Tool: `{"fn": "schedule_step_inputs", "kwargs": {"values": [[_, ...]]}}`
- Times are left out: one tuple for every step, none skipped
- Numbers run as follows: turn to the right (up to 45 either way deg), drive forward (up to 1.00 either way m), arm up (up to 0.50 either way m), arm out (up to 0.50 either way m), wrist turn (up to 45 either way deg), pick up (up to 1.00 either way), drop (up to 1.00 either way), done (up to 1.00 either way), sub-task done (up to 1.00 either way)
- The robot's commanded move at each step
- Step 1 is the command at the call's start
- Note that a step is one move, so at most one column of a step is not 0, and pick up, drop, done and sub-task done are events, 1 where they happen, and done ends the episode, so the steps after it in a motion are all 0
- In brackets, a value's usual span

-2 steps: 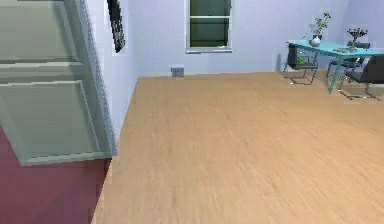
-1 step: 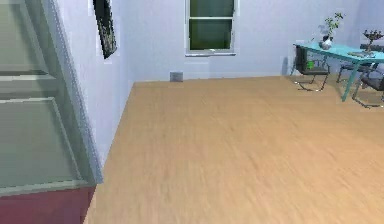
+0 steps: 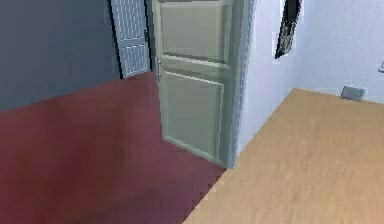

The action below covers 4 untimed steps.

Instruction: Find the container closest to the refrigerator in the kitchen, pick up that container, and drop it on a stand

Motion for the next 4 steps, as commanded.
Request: {"fn": "schedule_step_inputs", "kwargs": {"values": [[0.0, 0.65, 0.00, 0.00, 0.0, 0.00, 0.00, 0.00, 0.00], [-45.0, 0.00, 0.00, 0.00, 0.0, 0.00, 0.00, 0.00, 0.00], [-9.0, 0.00, 0.00, 0.00, 0.0, 0.00, 0.00, 0.00, 0.00], [0.0, 1.00, 0.00, 0.00, 0.0, 0.00, 0.00, 0.00, 0.00]]}}
